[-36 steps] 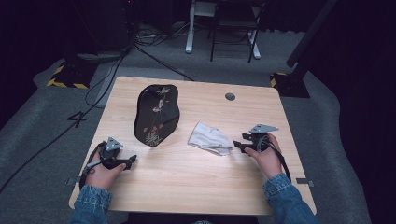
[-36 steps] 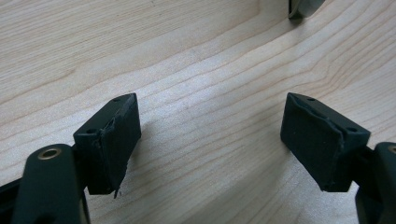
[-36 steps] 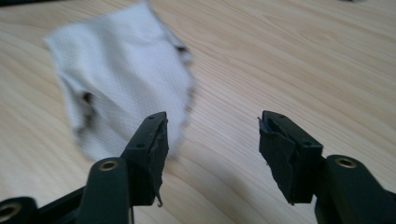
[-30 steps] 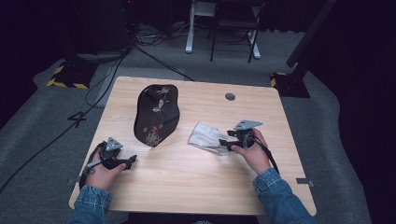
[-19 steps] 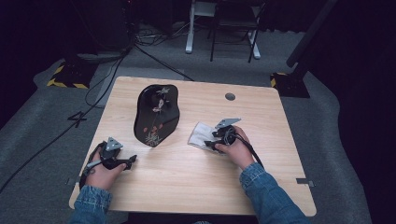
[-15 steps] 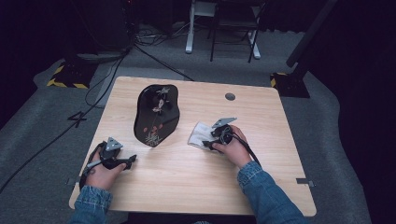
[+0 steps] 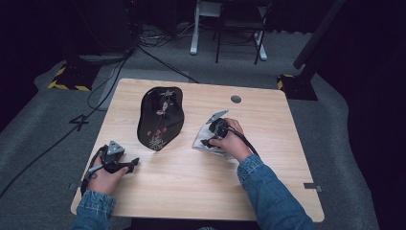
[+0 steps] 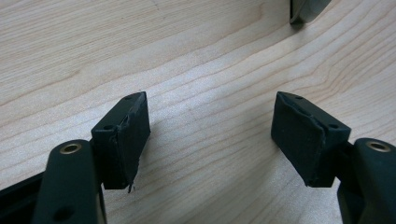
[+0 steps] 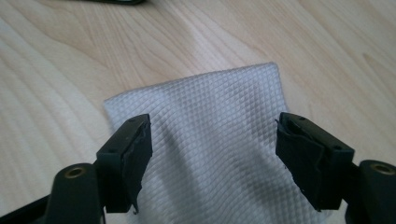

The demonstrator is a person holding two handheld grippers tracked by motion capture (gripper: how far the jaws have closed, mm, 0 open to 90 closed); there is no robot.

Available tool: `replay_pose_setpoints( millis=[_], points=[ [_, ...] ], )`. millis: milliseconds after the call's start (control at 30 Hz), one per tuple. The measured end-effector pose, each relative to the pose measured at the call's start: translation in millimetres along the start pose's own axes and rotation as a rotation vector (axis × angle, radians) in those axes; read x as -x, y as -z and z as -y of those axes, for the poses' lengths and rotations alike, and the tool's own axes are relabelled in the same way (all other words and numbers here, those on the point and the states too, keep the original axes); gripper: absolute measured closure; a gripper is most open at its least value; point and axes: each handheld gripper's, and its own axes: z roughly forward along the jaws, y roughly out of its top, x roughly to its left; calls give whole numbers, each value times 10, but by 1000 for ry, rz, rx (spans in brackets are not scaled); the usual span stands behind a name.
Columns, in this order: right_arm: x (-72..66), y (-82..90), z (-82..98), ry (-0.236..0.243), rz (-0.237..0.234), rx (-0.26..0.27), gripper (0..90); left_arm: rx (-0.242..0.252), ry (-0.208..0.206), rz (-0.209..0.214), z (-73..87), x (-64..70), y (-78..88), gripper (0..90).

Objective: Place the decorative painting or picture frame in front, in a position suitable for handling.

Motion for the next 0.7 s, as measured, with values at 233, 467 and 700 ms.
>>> replay_pose_setpoints(
  millis=[233,467,700],
  points=[
    [-10,-155,10,-53,-33,-47,166,1,-4,0,-1,0,-2,277],
    [-9,-143,23,-53,-42,-44,240,-5,-18,-4,-5,4,-5,270],
    [-61,-37,24,-71,-75,-67,748,0,-1,-5,1,1,3,289]
  ],
)
